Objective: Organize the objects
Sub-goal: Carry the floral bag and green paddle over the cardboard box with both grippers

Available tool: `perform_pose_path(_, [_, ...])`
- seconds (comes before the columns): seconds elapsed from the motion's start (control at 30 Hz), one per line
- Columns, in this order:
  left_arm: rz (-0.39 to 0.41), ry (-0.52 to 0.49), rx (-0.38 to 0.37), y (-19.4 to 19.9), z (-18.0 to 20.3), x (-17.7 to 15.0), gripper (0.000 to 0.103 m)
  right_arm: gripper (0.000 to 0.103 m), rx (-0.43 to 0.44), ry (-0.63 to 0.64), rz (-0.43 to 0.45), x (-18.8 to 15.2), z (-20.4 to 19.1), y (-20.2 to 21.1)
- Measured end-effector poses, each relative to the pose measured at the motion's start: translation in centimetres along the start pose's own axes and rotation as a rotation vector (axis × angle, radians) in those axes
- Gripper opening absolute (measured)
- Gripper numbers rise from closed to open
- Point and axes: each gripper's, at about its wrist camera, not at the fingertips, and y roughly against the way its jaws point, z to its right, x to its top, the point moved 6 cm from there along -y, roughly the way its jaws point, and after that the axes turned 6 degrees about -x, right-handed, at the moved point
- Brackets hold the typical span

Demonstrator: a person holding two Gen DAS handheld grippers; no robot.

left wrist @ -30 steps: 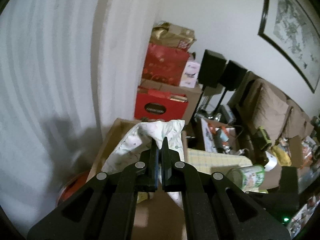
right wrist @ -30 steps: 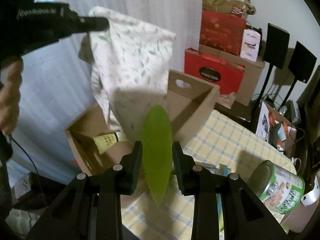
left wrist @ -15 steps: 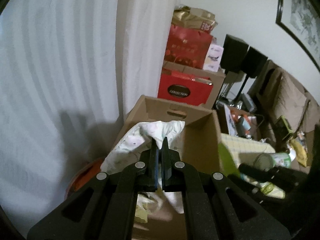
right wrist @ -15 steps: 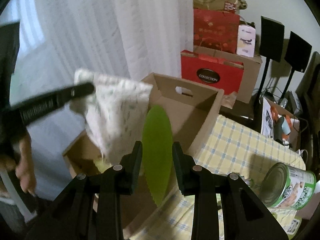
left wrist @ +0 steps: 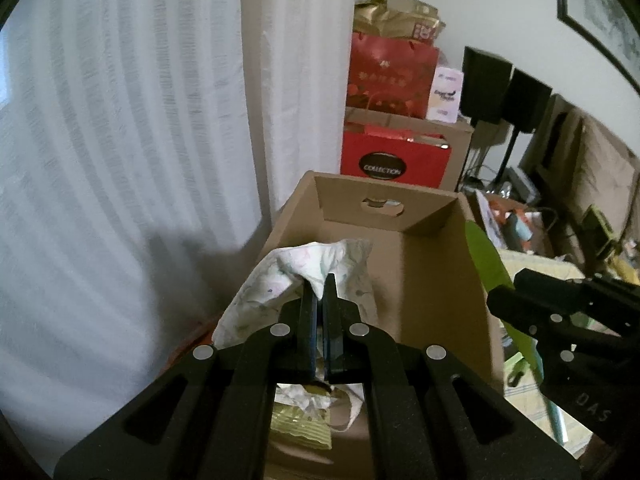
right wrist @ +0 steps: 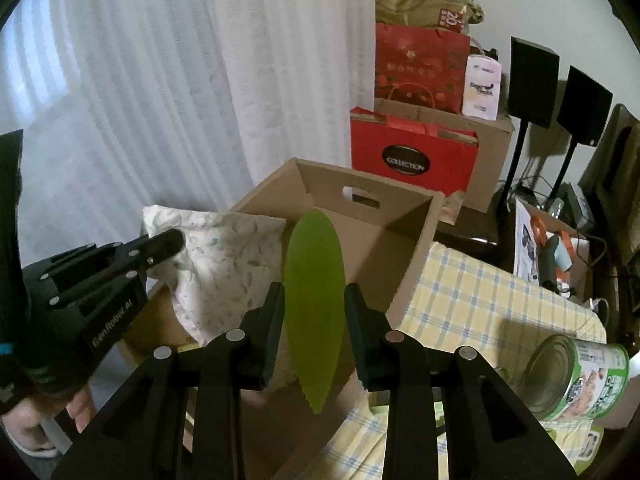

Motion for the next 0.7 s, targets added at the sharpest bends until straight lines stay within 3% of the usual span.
perform_pose_path(0.7, [-0.056, 0.024, 0.019, -3.4, -1.9, -1.9, 0.002, 0.03, -0.057, -0.046, -0.039, -0.9, -0.4, -4.5])
